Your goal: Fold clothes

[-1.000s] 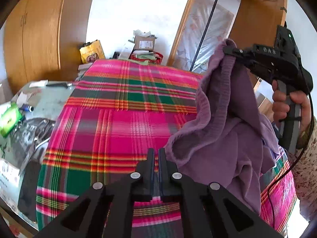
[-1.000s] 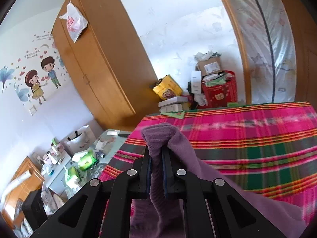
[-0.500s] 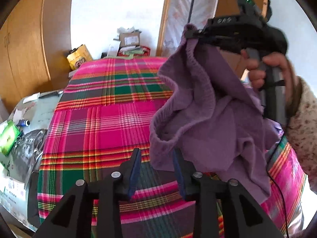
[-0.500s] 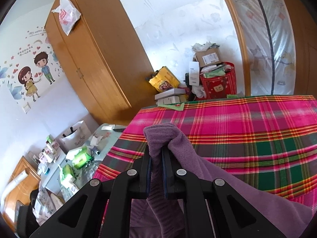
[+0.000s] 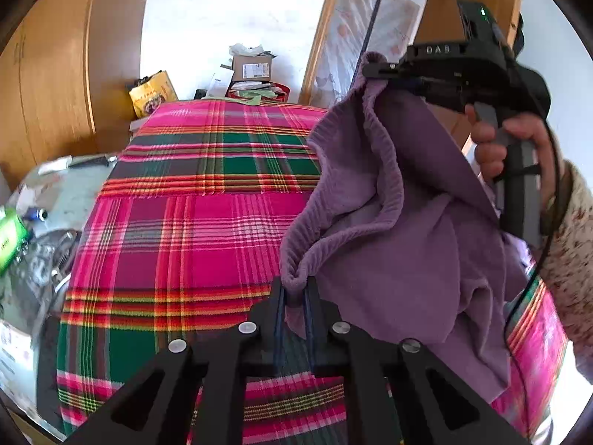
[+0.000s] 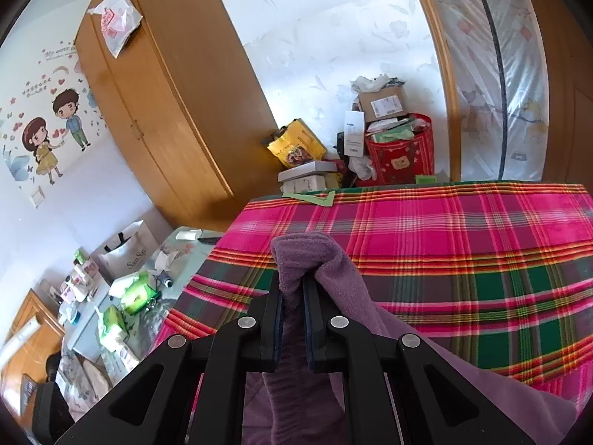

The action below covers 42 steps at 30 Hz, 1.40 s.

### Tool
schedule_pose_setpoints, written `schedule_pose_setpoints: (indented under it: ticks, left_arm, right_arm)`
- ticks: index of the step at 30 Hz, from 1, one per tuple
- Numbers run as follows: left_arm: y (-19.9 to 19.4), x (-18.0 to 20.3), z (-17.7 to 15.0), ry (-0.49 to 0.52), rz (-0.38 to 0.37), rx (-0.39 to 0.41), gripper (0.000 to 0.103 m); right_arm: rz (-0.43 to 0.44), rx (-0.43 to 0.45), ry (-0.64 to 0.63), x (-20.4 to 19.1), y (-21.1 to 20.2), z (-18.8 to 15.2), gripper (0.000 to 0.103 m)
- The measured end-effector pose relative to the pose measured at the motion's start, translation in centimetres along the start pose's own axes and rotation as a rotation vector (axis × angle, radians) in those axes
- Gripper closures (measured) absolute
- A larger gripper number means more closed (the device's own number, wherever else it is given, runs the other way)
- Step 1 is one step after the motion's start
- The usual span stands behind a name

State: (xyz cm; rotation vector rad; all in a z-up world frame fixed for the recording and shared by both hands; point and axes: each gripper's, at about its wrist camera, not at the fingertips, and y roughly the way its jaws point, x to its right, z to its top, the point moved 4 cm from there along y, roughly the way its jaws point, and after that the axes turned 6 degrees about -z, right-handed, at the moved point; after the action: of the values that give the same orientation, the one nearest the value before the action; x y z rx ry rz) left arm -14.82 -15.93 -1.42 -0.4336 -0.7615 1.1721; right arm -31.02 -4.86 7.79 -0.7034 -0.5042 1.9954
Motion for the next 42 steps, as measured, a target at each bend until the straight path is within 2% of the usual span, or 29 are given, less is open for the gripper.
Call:
schedule_pose_setpoints:
  ticks: [6,9,14,19,22,26,29,33,37,42]
  left_arm:
    - [-2.8,-0.8,-0.5,-0.074,-0.043,0.061,0.094]
    - [-4.0,-2.4,-0.8,-0.136,-0.024,0.078,0.094]
    - [-6.1,-5.4,-1.7,-0.246,0.021,0.105,0.094]
    - [-8.0,-8.3,-3.3,-0.349,0.105,0.128,0.094]
    - [-8.6,-9.7,-3.9,-0.419,0.105,0.129,0.094]
    - [-9.2,-10.2,-4.8,-0.445,0.121,0.124,0.094]
    - [-9.4,-10.4,-5.5,-0.465,0.116,0.103,0.094]
    - [-9.3,-10.6,-5.9,-0.494,0.105,0.086,0.094]
    - [-8.8,-11.0,-5.9,-0.502,0.113,0.079,0.094]
    - [-8.4,-11.2,-6.2,-0.534,0.111,0.065,0.093]
  right_arm:
    - [0.010,-0.032,0.000,-0.9,1.6,0.3,0.094]
    - [0.036,-0.049,-0.015,-2.6,2.7,0.6,0.094]
    - [0.105,-0.074,-0.074,-7.6,4.9,0.5,0.094]
    - [0.167,-0.116,-0.134,-12.3,7.2,-0.8,0.094]
    - [0.193,-0.153,-0.165,-15.0,8.8,-1.9,0.094]
    - [0.186,-0.182,-0.197,-17.1,10.9,-2.8,0.094]
    - [0.183,-0.223,-0.195,-17.4,12.4,-3.6,0.093]
    - [0.204,-0.287,-0.170,-16.8,13.1,-4.7,0.088]
    - [0.201,-0.255,-0.156,-15.2,10.5,-4.1,0.080]
    - [0.194,-0.174,-0.142,-12.0,4.1,-3.2,0.073]
